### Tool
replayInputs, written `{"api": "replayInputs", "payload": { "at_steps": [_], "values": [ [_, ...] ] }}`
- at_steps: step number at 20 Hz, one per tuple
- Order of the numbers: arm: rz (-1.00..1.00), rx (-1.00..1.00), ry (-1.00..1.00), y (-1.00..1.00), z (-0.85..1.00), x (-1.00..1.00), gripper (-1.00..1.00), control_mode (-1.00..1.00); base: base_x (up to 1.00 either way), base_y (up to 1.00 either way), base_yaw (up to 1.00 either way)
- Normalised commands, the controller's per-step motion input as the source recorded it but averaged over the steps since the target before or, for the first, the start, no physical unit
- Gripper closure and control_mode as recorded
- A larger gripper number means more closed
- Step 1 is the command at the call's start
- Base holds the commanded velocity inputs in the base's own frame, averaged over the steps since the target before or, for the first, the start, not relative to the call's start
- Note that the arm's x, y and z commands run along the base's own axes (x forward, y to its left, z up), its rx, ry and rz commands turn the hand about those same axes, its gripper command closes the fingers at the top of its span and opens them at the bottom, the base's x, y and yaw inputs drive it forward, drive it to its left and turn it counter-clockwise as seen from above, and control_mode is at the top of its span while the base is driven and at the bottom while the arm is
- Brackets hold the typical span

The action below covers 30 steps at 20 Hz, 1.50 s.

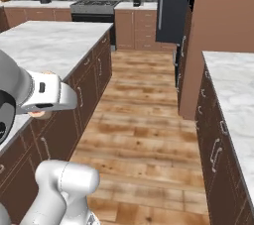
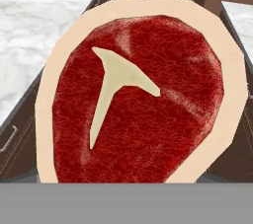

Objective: Transport the steak and lime to the fridge. Place the steak on the rack containing meat and place the lime on the rack containing the vegetable, ensuring meats and vegetables are on different racks.

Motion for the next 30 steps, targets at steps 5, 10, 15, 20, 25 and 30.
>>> {"api": "replayInputs", "payload": {
  "at_steps": [5, 10, 15, 20, 25, 30],
  "values": [
    [0.00, 0.00, 0.00, 0.00, 0.00, 0.00, 1.00, 1.00, 1.00, 0.33, 0.00],
    [0.00, 0.00, 0.00, 0.00, 0.00, 0.00, 1.00, 1.00, 1.00, 0.26, 0.00],
    [0.00, 0.00, 0.00, 0.00, 0.00, 0.00, 1.00, 1.00, 1.00, 0.18, 0.00],
    [0.00, 0.00, 0.00, 0.00, 0.00, 0.00, 1.00, 1.00, 1.00, 0.16, 0.00],
    [0.00, 0.00, 0.00, 0.00, 0.00, 0.00, 1.00, 1.00, 1.00, 0.26, -0.01],
    [0.00, 0.00, 0.00, 0.00, 0.00, 0.00, 1.00, 1.00, 1.00, 0.19, -0.01]
  ]
}}
